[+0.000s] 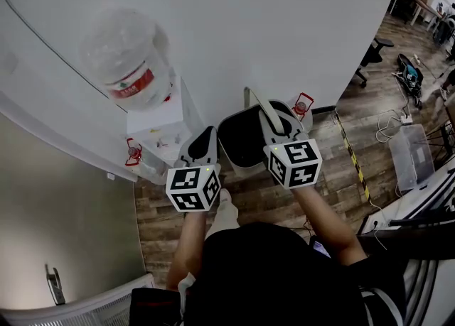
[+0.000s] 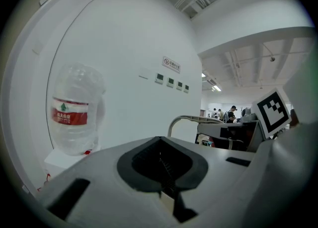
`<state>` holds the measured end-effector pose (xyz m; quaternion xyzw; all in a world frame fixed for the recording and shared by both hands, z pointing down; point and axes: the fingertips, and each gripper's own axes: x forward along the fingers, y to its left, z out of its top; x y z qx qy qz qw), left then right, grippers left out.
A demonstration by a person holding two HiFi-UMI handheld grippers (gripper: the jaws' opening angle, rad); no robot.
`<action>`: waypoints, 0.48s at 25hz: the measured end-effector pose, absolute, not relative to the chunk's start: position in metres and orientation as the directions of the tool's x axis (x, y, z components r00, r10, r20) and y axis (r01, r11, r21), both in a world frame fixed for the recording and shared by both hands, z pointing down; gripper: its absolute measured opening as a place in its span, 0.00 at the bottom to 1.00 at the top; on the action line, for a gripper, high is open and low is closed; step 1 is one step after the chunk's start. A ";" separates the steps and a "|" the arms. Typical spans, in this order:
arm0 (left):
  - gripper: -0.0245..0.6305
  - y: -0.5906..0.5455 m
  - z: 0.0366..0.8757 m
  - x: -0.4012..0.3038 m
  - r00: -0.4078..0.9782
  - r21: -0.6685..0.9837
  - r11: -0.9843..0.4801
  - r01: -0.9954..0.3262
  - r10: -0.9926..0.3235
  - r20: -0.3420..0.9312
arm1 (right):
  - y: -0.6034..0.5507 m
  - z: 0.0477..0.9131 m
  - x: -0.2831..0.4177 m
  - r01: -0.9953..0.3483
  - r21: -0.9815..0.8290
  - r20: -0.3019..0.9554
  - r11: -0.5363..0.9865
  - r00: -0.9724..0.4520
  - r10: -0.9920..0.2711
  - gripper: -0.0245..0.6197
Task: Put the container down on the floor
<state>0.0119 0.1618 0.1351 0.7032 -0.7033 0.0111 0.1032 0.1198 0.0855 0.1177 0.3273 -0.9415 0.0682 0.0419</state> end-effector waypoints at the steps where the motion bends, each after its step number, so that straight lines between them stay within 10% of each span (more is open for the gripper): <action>1: 0.06 0.158 0.137 0.007 0.010 0.132 0.012 -0.991 -0.987 0.163 | 0.082 0.118 0.116 -0.623 -0.102 0.123 0.776 -0.782 -0.611 0.08; 12: 0.06 0.101 0.134 -0.063 0.017 0.148 0.008 -0.989 -0.985 0.171 | 0.028 0.121 0.045 -0.626 -0.097 0.150 0.774 -0.778 -0.610 0.08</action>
